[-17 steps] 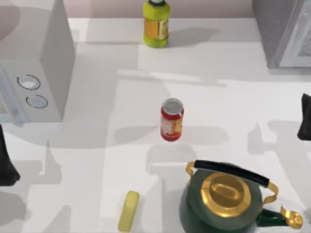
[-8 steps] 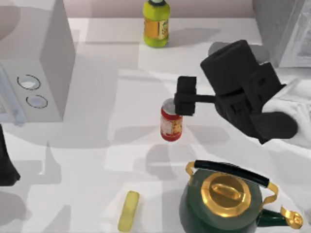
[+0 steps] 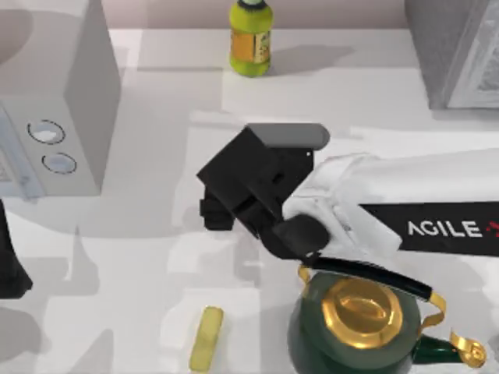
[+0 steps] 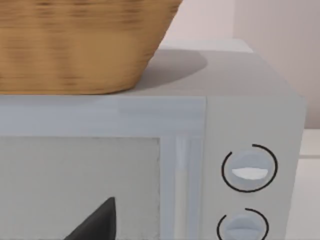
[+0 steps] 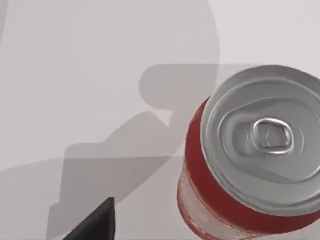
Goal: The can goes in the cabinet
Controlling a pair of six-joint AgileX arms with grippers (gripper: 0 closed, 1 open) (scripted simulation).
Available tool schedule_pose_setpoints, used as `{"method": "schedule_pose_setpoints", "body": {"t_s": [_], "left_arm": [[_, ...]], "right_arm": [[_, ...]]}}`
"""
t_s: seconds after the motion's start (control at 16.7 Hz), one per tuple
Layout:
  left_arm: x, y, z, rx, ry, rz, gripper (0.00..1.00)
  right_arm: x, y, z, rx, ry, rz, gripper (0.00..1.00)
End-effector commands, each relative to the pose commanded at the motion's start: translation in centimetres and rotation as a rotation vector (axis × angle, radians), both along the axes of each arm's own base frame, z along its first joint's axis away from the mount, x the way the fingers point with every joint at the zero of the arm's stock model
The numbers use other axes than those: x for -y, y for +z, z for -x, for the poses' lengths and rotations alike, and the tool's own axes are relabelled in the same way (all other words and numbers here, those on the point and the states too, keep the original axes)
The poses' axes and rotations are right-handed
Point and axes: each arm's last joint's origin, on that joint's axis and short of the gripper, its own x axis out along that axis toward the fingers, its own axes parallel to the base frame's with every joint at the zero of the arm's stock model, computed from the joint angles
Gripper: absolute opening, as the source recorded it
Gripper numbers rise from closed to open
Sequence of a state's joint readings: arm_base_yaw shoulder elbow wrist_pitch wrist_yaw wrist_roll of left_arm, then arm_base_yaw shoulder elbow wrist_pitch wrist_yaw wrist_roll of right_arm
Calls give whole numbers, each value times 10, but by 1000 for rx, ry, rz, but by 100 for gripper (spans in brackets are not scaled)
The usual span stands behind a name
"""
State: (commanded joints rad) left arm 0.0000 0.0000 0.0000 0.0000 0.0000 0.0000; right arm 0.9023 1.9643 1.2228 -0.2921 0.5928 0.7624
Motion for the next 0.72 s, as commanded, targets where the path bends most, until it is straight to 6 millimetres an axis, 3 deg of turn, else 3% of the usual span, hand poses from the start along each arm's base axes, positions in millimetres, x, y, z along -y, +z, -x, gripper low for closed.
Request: {"method": "schedule_pose_setpoints", "body": {"t_s": [0.36, 0.48, 0.72], "left_arm": [[0, 0, 0, 0, 0, 0, 100], [0, 0, 0, 0, 0, 0, 100], [0, 0, 0, 0, 0, 0, 100]], "right_arm": [[1, -2, -2, -2, -2, 2, 100], [0, -7, -15, 3, 0, -3, 100], [2, -36, -45, -1, 1, 3, 100]]}}
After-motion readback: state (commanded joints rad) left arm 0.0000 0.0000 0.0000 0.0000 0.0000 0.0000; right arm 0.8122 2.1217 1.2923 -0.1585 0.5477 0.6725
